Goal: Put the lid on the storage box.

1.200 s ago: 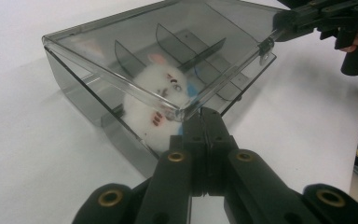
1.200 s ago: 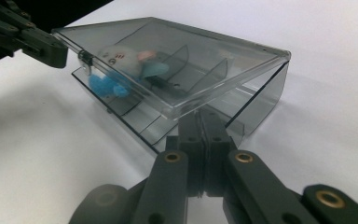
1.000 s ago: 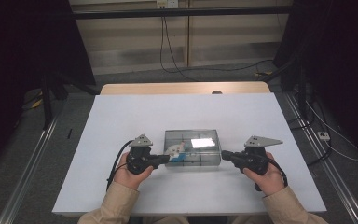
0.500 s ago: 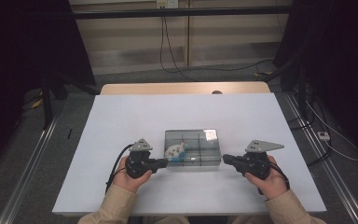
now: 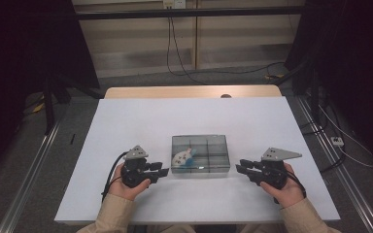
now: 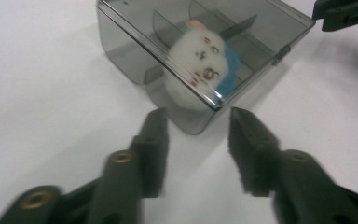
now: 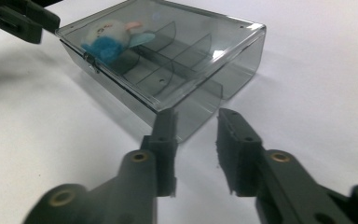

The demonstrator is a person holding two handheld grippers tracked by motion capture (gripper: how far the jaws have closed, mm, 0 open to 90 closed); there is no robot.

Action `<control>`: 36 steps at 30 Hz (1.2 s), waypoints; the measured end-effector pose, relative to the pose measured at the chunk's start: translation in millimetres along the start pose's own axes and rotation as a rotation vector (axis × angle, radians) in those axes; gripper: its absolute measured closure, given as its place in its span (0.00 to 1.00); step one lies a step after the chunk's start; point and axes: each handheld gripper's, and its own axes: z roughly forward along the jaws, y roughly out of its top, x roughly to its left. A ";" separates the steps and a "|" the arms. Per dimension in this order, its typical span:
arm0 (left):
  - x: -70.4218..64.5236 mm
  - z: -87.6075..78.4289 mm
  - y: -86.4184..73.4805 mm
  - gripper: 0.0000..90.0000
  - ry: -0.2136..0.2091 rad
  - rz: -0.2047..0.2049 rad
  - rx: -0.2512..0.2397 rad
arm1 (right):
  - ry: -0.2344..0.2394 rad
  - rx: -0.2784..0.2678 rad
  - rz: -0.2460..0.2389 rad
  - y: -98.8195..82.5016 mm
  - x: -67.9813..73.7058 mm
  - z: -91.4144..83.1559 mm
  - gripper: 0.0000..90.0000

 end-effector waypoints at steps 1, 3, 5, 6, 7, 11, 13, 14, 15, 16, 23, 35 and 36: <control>1.3 -2.1 -0.8 0.57 0.002 -0.002 -0.006 | -0.004 -0.003 -0.002 -0.6 -0.6 -1.9 0.68; 4.3 -5.7 -2.7 0.52 0.013 -0.012 -0.016 | -0.007 -0.006 0.000 -1.6 -1.8 -4.2 0.61; 7.1 -7.8 -4.4 0.46 0.022 -0.013 -0.025 | -0.012 -0.002 0.004 -3.5 -3.4 -5.8 0.53; 8.6 -8.8 -5.4 0.43 0.027 -0.012 -0.028 | -0.014 -0.002 0.001 -4.4 -4.3 -6.3 0.51; 9.7 -10.3 -6.3 0.43 0.032 -0.011 -0.026 | -0.016 0.000 0.004 -5.2 -4.9 -6.8 0.50; 12.6 -16.4 -9.0 0.33 0.053 -0.007 -0.036 | -0.025 0.018 -0.006 -7.7 -6.7 -8.7 0.45; 13.9 -18.9 -11.1 0.32 0.054 -0.008 -0.040 | -0.027 0.021 -0.012 -9.1 -7.2 -9.2 0.43; 14.3 -19.9 -12.0 0.32 0.056 -0.007 -0.037 | -0.028 0.021 -0.012 -9.8 -7.5 -9.4 0.42; 14.8 -20.7 -12.9 0.31 0.063 -0.009 -0.036 | -0.033 0.022 -0.013 -10.4 -7.7 -9.6 0.41; 15.7 -21.6 -13.6 0.30 0.068 -0.007 -0.038 | -0.036 0.025 -0.016 -10.9 -8.1 -9.8 0.40; 21.2 -25.7 -18.9 0.25 0.075 -0.022 -0.026 | -0.052 0.017 -0.020 -13.3 -9.8 -14.3 0.36; 25.5 -32.4 -26.4 0.18 0.089 -0.028 -0.029 | -0.076 0.012 0.008 -18.4 -16.2 -22.0 0.30; 25.5 -32.7 -27.0 0.17 0.088 -0.025 -0.027 | -0.077 0.011 0.009 -18.6 -16.5 -22.5 0.30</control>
